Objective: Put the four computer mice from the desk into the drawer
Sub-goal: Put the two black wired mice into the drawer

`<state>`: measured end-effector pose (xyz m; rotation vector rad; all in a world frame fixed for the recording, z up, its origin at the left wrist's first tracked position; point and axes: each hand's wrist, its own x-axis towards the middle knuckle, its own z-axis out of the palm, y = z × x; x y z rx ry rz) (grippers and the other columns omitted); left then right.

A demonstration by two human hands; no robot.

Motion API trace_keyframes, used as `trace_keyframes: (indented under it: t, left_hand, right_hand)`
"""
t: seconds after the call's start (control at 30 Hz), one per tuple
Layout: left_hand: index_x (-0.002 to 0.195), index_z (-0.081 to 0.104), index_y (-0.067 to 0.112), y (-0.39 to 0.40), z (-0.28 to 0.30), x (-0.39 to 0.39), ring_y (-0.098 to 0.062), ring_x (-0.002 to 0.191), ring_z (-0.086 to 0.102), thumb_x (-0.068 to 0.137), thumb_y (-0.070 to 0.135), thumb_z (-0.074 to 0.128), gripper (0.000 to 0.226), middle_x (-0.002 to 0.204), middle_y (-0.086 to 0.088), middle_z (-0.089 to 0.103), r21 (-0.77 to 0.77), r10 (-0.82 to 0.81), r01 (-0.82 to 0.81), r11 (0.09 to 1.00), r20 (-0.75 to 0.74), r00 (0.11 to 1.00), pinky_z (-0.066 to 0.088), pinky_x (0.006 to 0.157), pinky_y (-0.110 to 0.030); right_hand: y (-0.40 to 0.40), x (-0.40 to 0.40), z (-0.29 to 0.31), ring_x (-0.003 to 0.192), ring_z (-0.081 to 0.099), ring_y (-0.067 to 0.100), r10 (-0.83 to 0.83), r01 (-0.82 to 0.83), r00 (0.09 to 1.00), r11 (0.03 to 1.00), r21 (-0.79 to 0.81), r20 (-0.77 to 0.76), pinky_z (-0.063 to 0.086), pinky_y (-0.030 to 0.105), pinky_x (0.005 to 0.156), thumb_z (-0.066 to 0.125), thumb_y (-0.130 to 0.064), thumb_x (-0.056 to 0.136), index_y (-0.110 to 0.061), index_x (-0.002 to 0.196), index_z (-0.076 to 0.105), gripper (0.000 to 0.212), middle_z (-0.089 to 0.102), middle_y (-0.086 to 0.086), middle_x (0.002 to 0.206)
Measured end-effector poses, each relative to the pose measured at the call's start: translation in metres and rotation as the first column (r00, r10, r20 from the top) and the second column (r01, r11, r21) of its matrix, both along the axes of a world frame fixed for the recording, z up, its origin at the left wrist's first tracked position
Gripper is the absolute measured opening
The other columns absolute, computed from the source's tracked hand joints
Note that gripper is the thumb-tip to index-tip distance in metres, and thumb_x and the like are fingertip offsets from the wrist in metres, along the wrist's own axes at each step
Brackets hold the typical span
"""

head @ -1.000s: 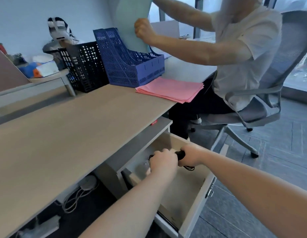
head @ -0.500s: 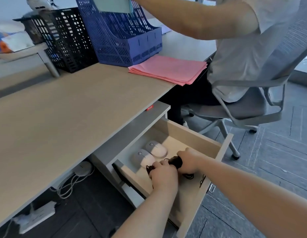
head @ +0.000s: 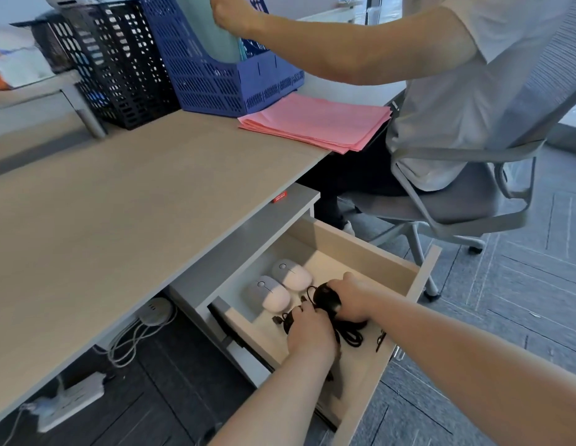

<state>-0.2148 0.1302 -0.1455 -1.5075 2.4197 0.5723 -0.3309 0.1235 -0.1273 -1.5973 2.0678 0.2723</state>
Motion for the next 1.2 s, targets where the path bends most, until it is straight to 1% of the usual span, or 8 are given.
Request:
trace_keyframes:
  t: [0.1,0.23,0.43,0.63,0.83,0.93,1.03,1.2]
  left_hand:
    - [0.125,0.053,0.010,-0.002,0.002,0.002,-0.031,0.127,0.036,0.085,0.023,0.059,0.043,0.132,-0.013,0.042,-0.007,0.004,-0.004,1.000,-0.030,1.000,0.043,0.097,-0.038]
    - [0.129,0.051,0.011,-0.006,0.005,0.000,-0.030,0.127,0.036,0.082,0.030,0.068,0.054,0.130,-0.011,0.042,0.007,0.002,-0.002,1.000,-0.010,1.000,0.046,0.094,-0.039]
    - [0.131,0.049,0.014,-0.008,0.008,0.001,-0.029,0.126,0.039,0.081,0.035,0.068,0.057,0.131,-0.011,0.044,-0.013,-0.028,0.029,1.000,0.057,0.998,0.045,0.094,-0.040]
    - [0.128,0.051,0.015,-0.010,0.023,0.010,-0.028,0.124,0.043,0.085,0.018,0.061,0.044,0.132,-0.010,0.047,-0.142,-0.088,0.110,0.984,0.150,0.985,0.045,0.092,-0.036]
    - [0.122,0.056,0.015,-0.011,0.057,0.018,-0.027,0.116,0.050,0.088,0.015,0.054,0.034,0.126,-0.008,0.054,-0.227,-0.098,0.126,0.966,0.129,0.987,0.045,0.084,-0.034]
    - [0.118,0.060,0.017,-0.010,0.075,0.021,-0.028,0.115,0.051,0.088,0.015,0.053,0.030,0.124,-0.008,0.056,-0.263,-0.096,0.123,0.957,0.113,0.989,0.045,0.083,-0.034]
    - [0.106,0.064,0.018,-0.010,0.091,0.027,-0.029,0.107,0.053,0.082,0.009,0.052,0.029,0.116,-0.009,0.058,-0.307,-0.108,0.134,0.942,0.100,0.989,0.048,0.080,-0.037]
    - [0.107,0.066,0.022,-0.012,0.105,0.041,-0.028,0.106,0.053,0.081,0.009,0.051,0.033,0.114,-0.007,0.058,-0.347,-0.151,0.176,0.921,0.097,0.984,0.043,0.072,-0.033]
  right_hand:
    - [-0.003,-0.001,-0.002,0.110,0.057,0.036,-0.016,0.016,1.000,1.000,-0.016,0.009,0.047,0.037,0.087,0.058,-0.031,0.086,-0.013,0.133,0.045,0.052,0.044,0.015,0.125]
    - [-0.004,-0.002,-0.003,0.106,0.058,0.035,0.006,-0.006,1.000,1.000,-0.024,0.027,0.043,0.032,0.078,0.057,-0.027,0.087,-0.014,0.130,0.047,0.046,0.046,0.015,0.125]
    - [-0.002,-0.002,-0.004,0.112,0.054,0.034,-0.025,0.026,0.999,0.999,-0.030,0.042,0.045,0.034,0.086,0.051,-0.029,0.090,-0.012,0.133,0.045,0.046,0.048,0.016,0.127]
    - [0.005,-0.001,0.008,0.109,0.056,0.033,-0.054,0.060,0.994,0.996,-0.061,0.097,0.049,0.036,0.089,0.048,-0.026,0.090,-0.015,0.132,0.048,0.043,0.051,0.015,0.125]
    - [0.020,-0.004,0.032,0.113,0.057,0.029,-0.104,0.114,0.990,0.986,-0.119,0.091,0.051,0.037,0.090,0.050,-0.027,0.091,-0.019,0.134,0.049,0.044,0.057,0.010,0.129]
    - [0.032,-0.004,0.046,0.111,0.056,0.028,-0.207,0.209,0.978,0.950,-0.233,0.033,0.051,0.037,0.089,0.049,-0.027,0.091,-0.022,0.127,0.053,0.037,0.058,0.008,0.126]
    - [0.050,-0.005,0.056,0.119,0.042,0.029,-0.365,0.289,0.921,0.872,-0.394,-0.133,0.040,0.043,0.097,0.044,-0.021,0.086,-0.019,0.119,0.055,0.034,0.051,0.008,0.123]
    - [0.075,-0.015,0.059,0.127,0.034,0.035,-0.621,0.578,0.779,0.762,-0.291,-0.081,0.039,0.053,0.098,0.049,-0.012,0.080,-0.020,0.127,0.041,0.048,0.032,0.016,0.138]
